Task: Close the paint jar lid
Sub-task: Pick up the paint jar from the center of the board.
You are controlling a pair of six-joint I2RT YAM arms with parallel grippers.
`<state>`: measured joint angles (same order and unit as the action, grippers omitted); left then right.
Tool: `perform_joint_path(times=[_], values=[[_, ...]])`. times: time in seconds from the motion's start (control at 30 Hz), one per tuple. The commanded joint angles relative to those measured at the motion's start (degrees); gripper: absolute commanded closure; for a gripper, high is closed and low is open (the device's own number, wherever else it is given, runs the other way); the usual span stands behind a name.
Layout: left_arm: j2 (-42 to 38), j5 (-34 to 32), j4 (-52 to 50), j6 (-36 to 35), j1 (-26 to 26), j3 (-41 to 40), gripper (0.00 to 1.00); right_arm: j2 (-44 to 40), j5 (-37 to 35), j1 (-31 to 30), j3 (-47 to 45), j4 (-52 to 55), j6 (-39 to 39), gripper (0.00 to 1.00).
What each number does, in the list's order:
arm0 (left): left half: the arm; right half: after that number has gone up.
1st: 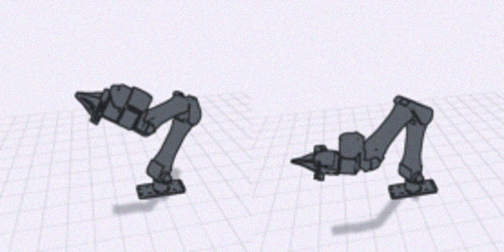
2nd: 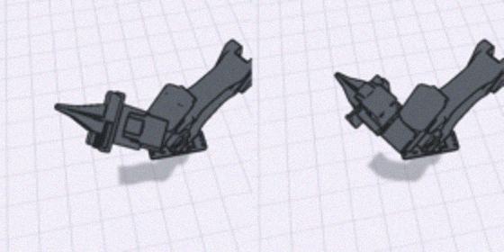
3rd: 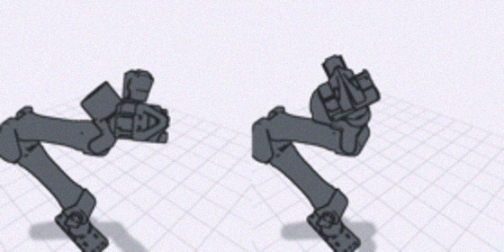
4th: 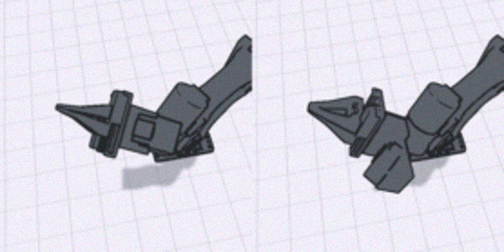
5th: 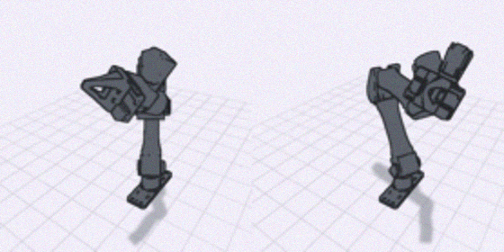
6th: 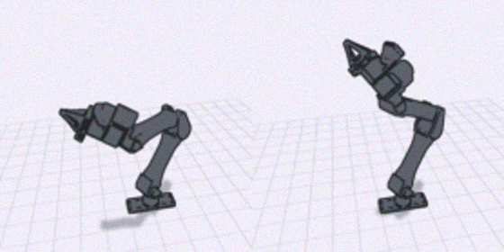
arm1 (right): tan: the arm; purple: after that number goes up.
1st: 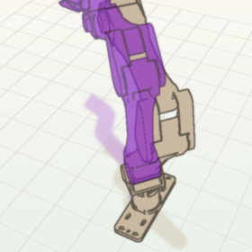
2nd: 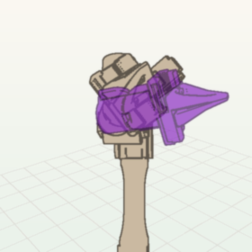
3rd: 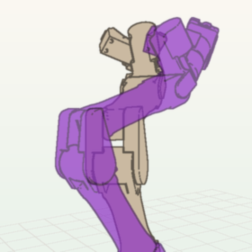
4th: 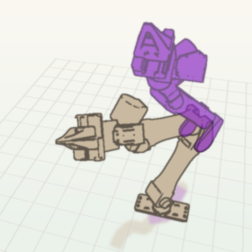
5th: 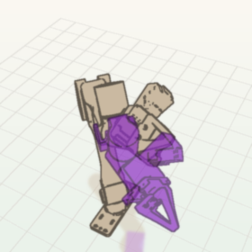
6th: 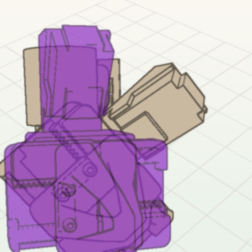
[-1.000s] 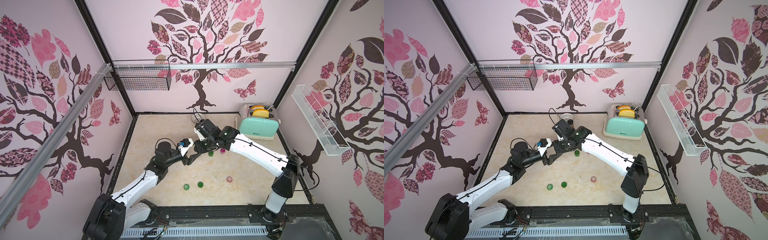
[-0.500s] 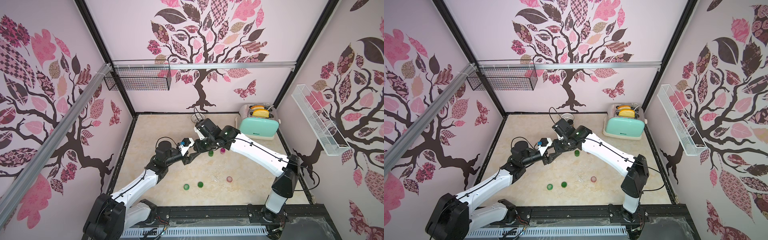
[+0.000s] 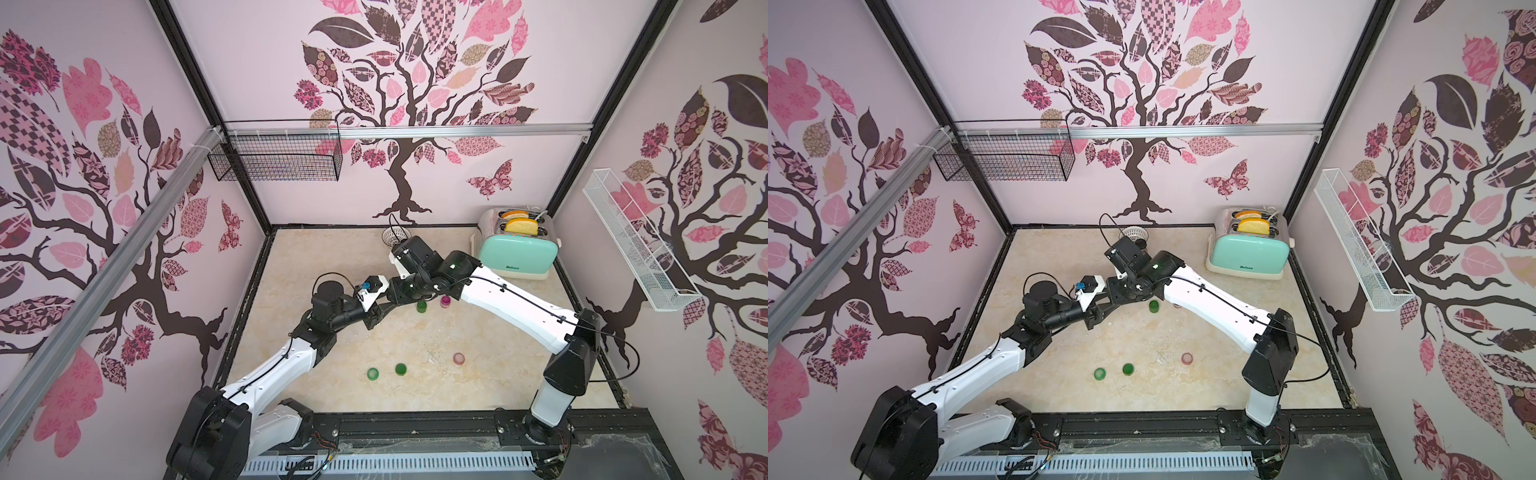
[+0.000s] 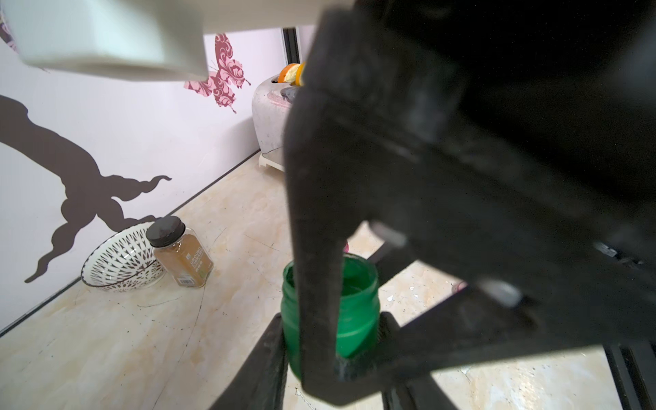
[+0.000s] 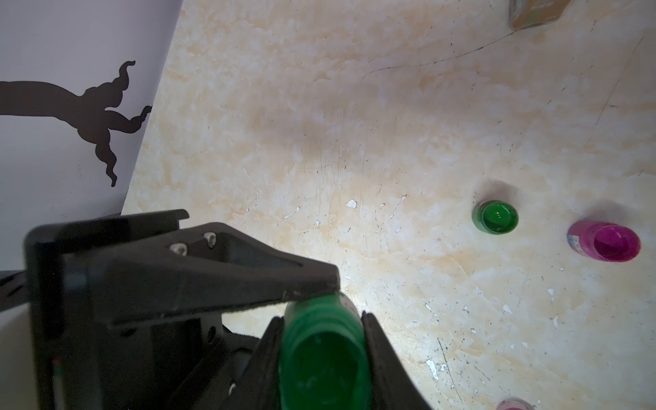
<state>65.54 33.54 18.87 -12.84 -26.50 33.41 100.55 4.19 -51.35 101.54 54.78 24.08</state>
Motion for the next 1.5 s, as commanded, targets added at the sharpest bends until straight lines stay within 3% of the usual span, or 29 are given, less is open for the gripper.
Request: perform_joint_path(times=[0.0,0.3,0.97,1.33,1.47], values=[[0.11,0.25,1.08,0.62,-0.06,1.42,0.62,-0.17,1.07,-0.59,1.09,-0.65,0.0,0.74],[-0.84,0.08,2.75,0.71,-0.08,0.89,0.65,0.18,1.35,-0.59,0.94,-1.16,0.39,0.74],[-2.77,-1.15,7.47,1.68,-0.08,-1.31,0.59,-0.49,2.4,-0.66,-0.54,-3.59,2.43,0.74],[-3.13,-0.36,8.0,1.72,-0.12,-1.49,0.7,-0.62,3.58,-0.59,-1.34,-4.74,3.34,0.74],[-3.47,-0.2,8.28,1.26,-0.12,-1.77,0.77,-0.5,3.34,-0.61,-1.25,-4.87,3.45,0.69]])
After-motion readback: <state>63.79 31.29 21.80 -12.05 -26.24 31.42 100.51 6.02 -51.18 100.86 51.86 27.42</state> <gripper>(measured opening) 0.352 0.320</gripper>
